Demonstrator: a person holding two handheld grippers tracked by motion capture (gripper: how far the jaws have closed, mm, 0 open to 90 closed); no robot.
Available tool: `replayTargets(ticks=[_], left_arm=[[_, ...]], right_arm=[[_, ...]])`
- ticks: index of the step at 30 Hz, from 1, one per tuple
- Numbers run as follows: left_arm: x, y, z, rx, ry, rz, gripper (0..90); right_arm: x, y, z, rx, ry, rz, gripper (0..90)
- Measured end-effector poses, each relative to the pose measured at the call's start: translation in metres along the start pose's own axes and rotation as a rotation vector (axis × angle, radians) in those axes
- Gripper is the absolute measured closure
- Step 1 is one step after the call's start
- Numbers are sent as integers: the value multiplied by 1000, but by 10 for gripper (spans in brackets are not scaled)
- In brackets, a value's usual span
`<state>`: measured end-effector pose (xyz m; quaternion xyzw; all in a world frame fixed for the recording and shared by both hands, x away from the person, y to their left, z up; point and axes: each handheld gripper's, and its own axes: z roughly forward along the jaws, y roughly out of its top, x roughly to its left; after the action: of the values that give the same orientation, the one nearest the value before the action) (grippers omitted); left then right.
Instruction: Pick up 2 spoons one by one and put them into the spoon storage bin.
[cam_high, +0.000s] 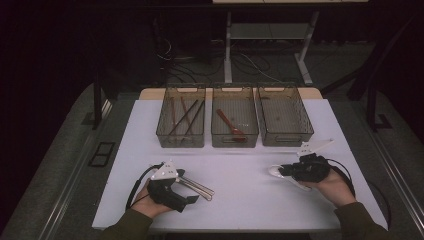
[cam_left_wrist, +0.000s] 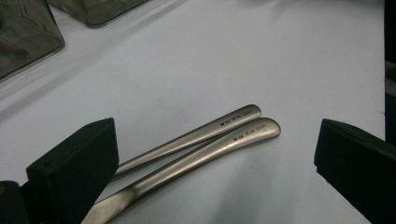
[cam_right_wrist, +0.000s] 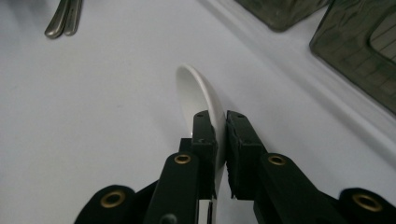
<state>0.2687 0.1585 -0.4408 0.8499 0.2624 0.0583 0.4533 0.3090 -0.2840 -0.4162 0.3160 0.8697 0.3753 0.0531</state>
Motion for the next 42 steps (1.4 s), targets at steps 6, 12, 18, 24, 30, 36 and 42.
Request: replayTargets(ticks=[6, 12, 18, 24, 30, 36, 42], left_arm=[[1, 0, 1, -4, -2, -2, 0], [1, 0, 0, -6, 1, -3, 0], [1, 0, 0, -6, 0, -3, 0], [1, 0, 0, -3, 0, -3, 0], [1, 0, 0, -5, 1, -7, 0], [1, 0, 0, -8, 1, -7, 0], [1, 0, 0, -8, -2, -3, 0]], right_arm=[[-2, 11, 2, -22, -15, 11, 827], [-4, 21, 2, -58, -22, 20, 827], [-5, 31, 1, -102, -28, 25, 827], [-7, 42, 2, -133, -33, 27, 827], [-7, 56, 7, -160, -37, 36, 827], [-6, 70, 14, -175, -47, 31, 827], [-7, 93, 19, -181, -56, 24, 827]])
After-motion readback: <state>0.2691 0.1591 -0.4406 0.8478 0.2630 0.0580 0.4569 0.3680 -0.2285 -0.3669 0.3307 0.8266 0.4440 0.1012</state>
